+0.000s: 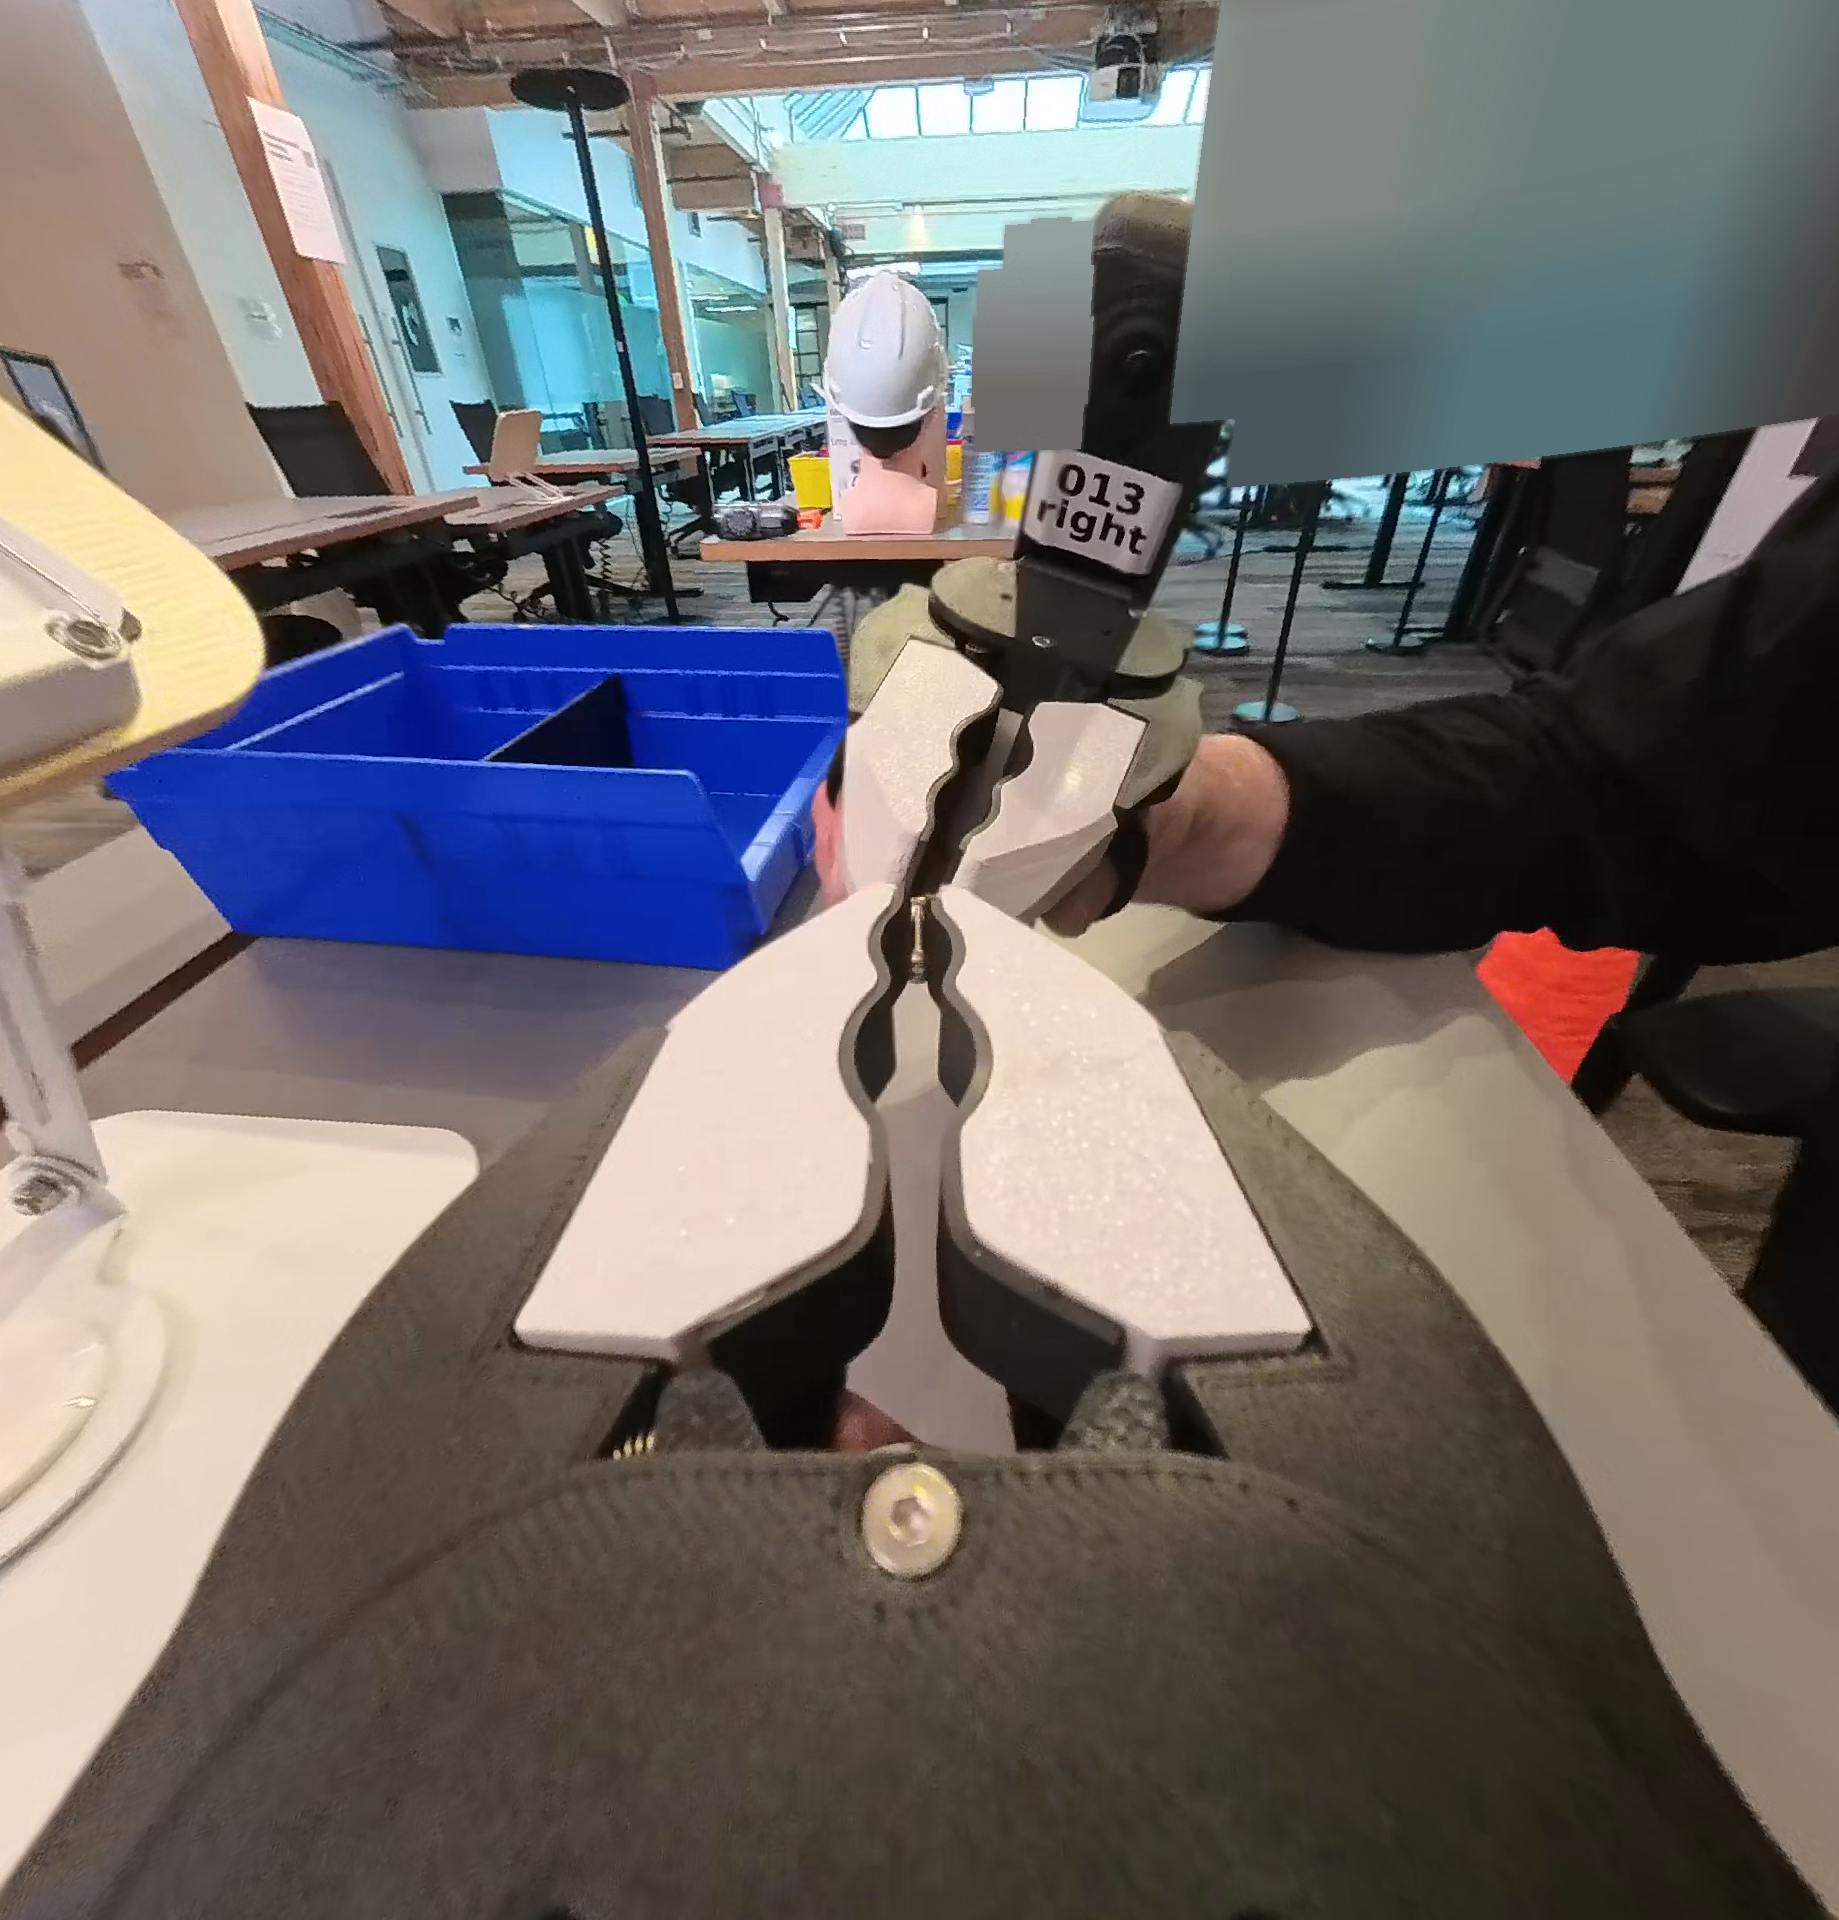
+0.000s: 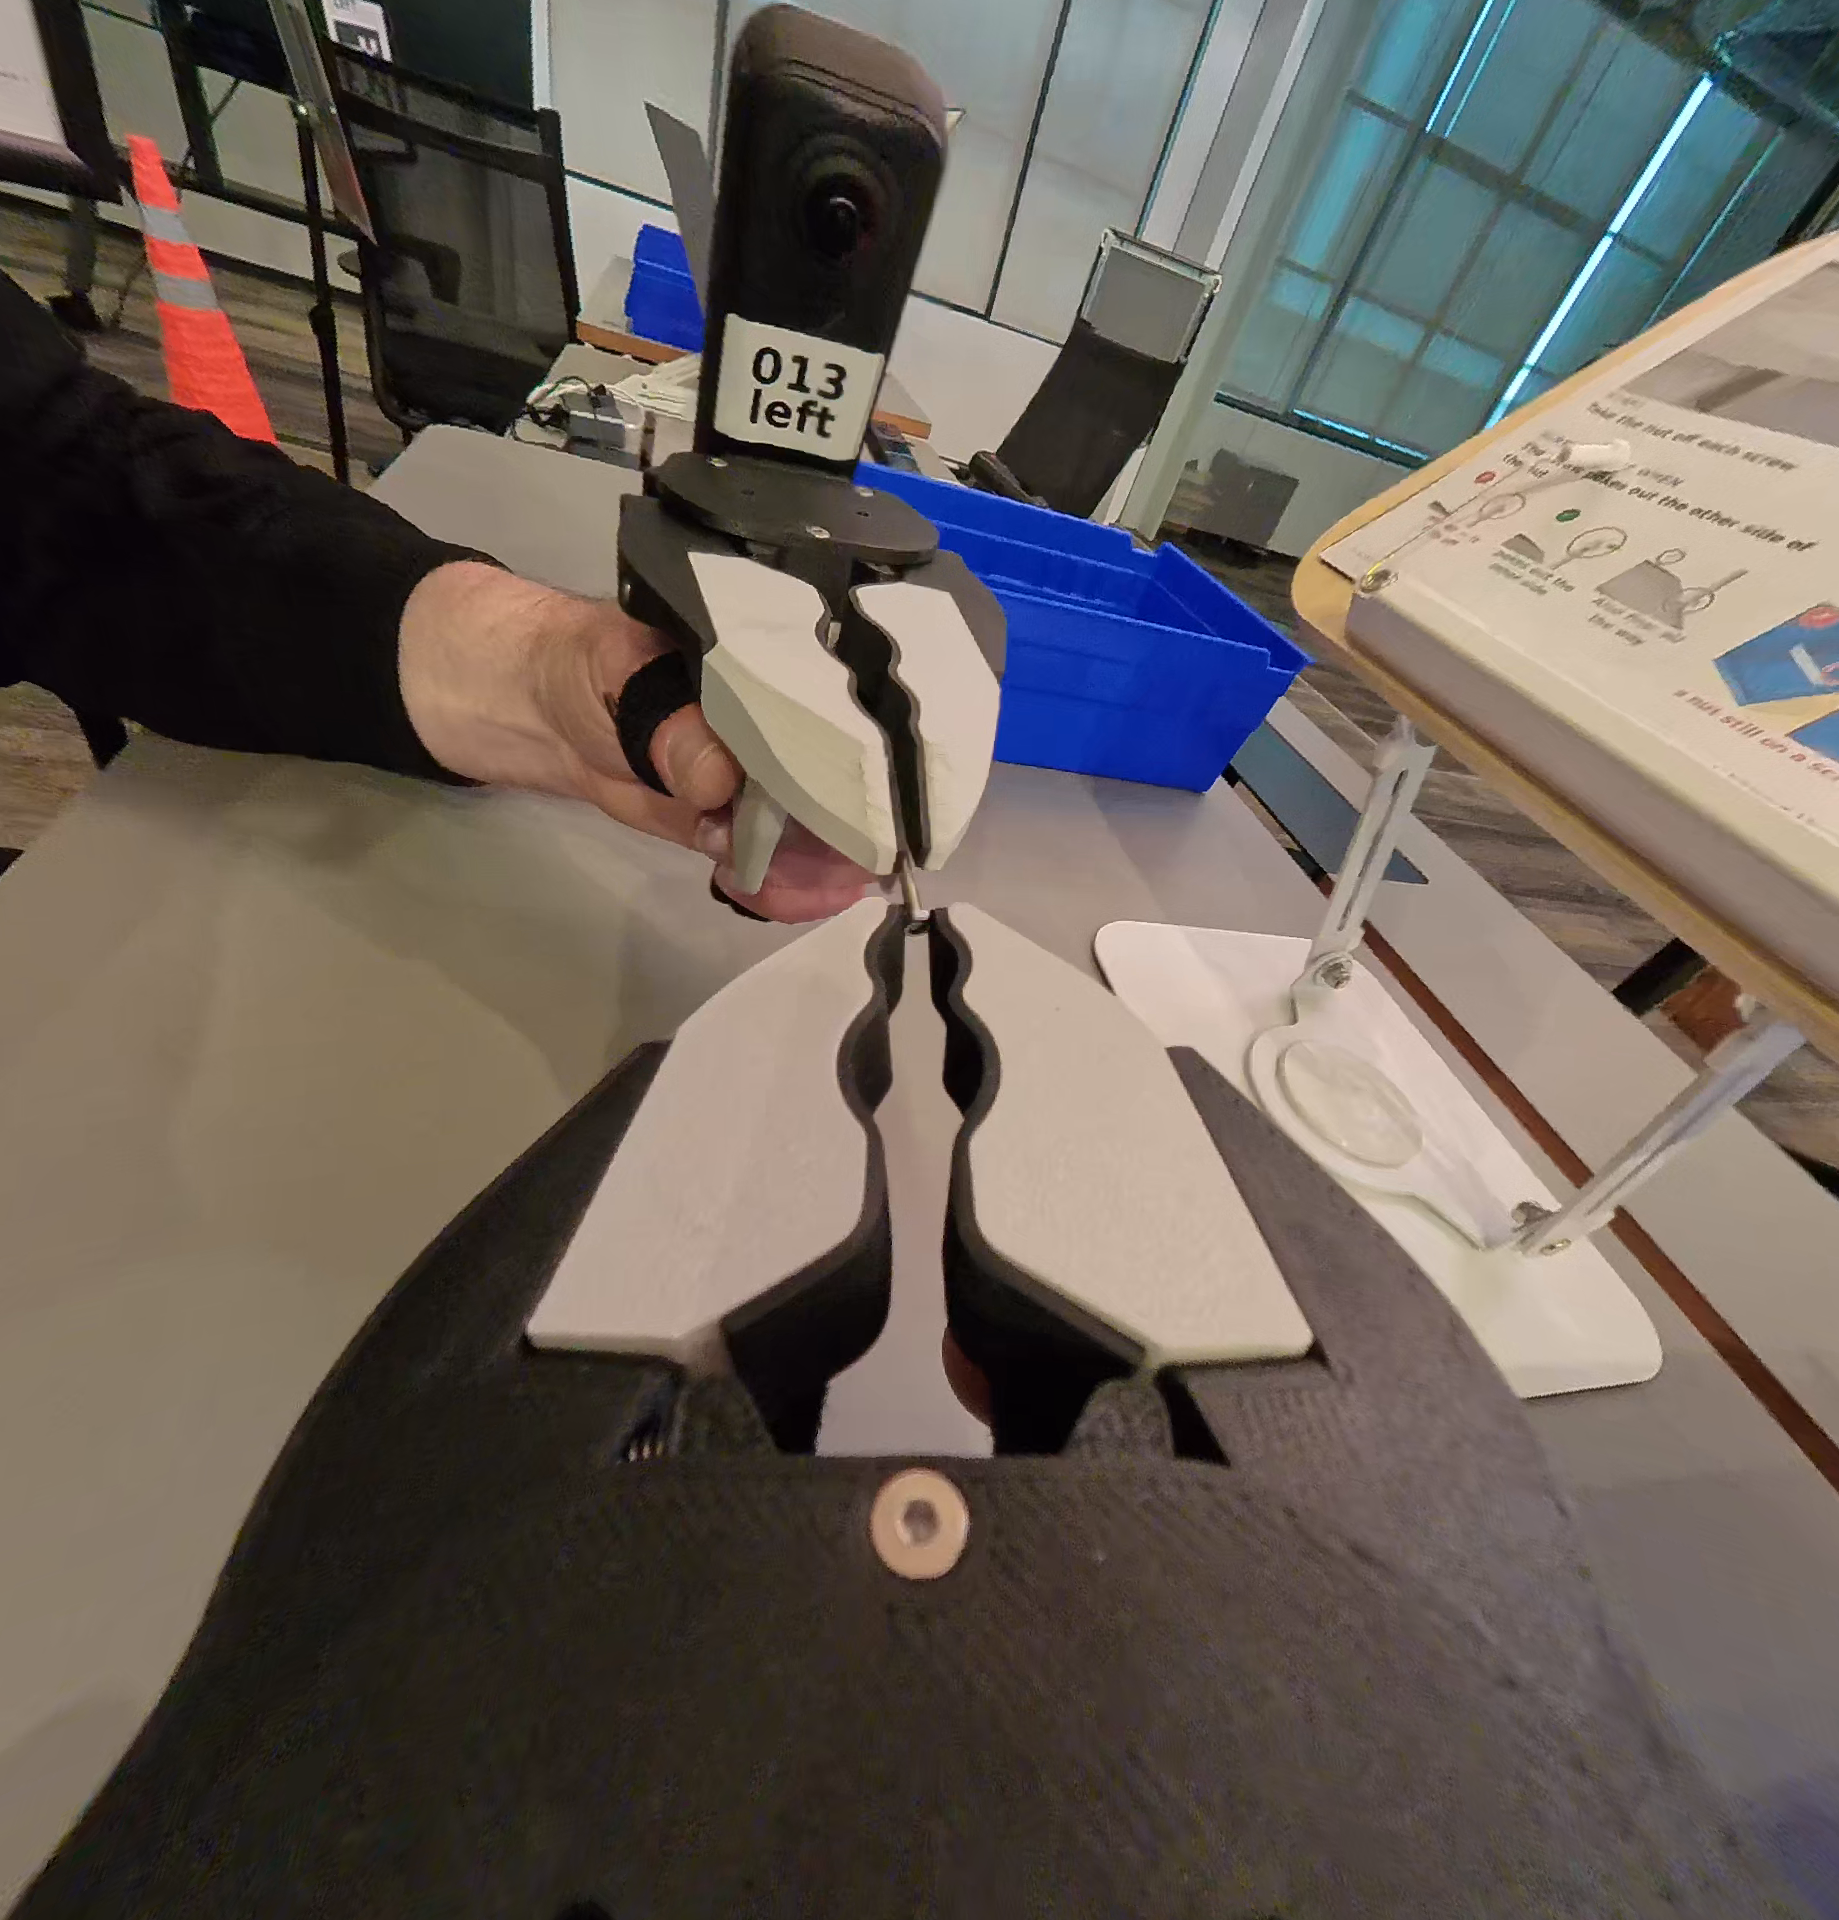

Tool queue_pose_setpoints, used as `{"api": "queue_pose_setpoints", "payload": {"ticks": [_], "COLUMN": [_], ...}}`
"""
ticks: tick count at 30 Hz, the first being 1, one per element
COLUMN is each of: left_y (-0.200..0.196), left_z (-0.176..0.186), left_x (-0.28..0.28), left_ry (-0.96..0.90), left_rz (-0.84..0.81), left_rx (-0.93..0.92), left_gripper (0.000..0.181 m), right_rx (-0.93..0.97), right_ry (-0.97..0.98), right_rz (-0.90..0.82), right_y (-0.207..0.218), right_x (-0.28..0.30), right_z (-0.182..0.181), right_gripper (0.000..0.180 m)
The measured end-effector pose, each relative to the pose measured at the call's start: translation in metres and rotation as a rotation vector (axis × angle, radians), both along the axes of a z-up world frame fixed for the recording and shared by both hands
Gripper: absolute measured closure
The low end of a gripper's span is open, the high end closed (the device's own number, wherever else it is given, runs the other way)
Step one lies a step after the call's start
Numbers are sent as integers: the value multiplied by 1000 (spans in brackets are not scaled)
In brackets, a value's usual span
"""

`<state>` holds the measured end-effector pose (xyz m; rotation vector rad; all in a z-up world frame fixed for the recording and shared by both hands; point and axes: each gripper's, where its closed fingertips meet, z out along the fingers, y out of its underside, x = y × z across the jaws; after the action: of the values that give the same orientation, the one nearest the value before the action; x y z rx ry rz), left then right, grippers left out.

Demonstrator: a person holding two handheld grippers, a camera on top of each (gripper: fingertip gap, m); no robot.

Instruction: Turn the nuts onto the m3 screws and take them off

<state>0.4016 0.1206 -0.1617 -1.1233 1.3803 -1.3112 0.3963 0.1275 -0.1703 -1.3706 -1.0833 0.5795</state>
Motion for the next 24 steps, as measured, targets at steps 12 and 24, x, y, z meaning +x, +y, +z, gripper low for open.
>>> {"api": "queue_pose_setpoints", "payload": {"ticks": [12, 24], "left_y": [11, 10], "left_z": [1, 5], "left_x": [2, 2], "left_ry": [-39, -54], "left_rz": [-120, -109], "left_rx": [-528, -455], "left_gripper": [179, 178], "right_rx": [568, 427], "right_ry": [-481, -353], "right_rz": [-327, -259], "right_y": [12, 10], "right_x": [7, 4], "right_z": [3, 2], "right_gripper": [175, 174]}}
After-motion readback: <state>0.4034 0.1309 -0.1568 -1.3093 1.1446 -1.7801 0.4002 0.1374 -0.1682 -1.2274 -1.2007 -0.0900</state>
